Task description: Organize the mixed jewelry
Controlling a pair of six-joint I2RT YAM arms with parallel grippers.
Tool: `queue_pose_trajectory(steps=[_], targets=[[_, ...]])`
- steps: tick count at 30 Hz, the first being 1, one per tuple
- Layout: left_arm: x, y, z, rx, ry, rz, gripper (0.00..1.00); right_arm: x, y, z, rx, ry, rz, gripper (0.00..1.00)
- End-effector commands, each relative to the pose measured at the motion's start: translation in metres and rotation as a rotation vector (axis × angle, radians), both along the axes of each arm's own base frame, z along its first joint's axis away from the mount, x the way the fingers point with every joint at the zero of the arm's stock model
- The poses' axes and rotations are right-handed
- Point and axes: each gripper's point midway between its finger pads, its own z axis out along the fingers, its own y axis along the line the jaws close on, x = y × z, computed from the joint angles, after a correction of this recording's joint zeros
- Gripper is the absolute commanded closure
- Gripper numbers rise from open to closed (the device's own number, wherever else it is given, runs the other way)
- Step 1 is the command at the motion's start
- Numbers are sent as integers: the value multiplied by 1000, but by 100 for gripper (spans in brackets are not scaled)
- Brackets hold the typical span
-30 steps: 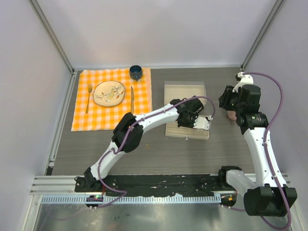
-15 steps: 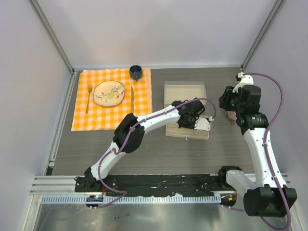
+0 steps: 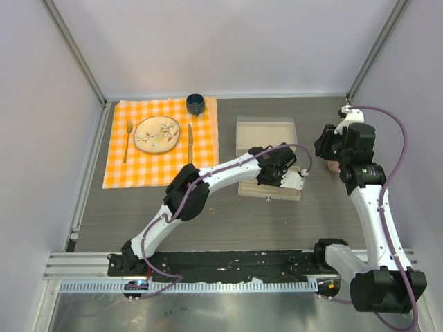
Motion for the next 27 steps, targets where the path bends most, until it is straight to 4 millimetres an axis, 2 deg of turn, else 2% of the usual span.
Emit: queue_pose_trajectory(steps=[1, 2, 3, 8, 17, 21, 22, 24, 27], targets=[[1, -2, -8, 3, -5, 20, 90, -2, 1, 15, -3, -52, 11, 58], [0, -2, -6, -1, -4, 24, 81, -2, 0, 15, -4, -53, 10, 58], [1, -3, -3, -7, -6, 26, 77, -2, 0, 16, -3, -52, 9, 58], [2, -7, 9, -49, -21, 43, 59, -5, 0, 20, -4, -60, 8, 58], [6, -5, 51, -113, -69, 90, 53, -9, -1, 32, -14, -75, 3, 58], [3, 2, 70, -131, -71, 110, 52, -10, -2, 38, -13, -83, -4, 58], [2, 3, 81, -154, -75, 122, 52, -11, -3, 39, -14, -83, -5, 58], [-2, 9, 84, -157, -69, 132, 52, -11, -3, 40, -13, -83, -7, 59], [-10, 21, 100, -184, -59, 164, 50, -11, -3, 41, -15, -83, -4, 59]])
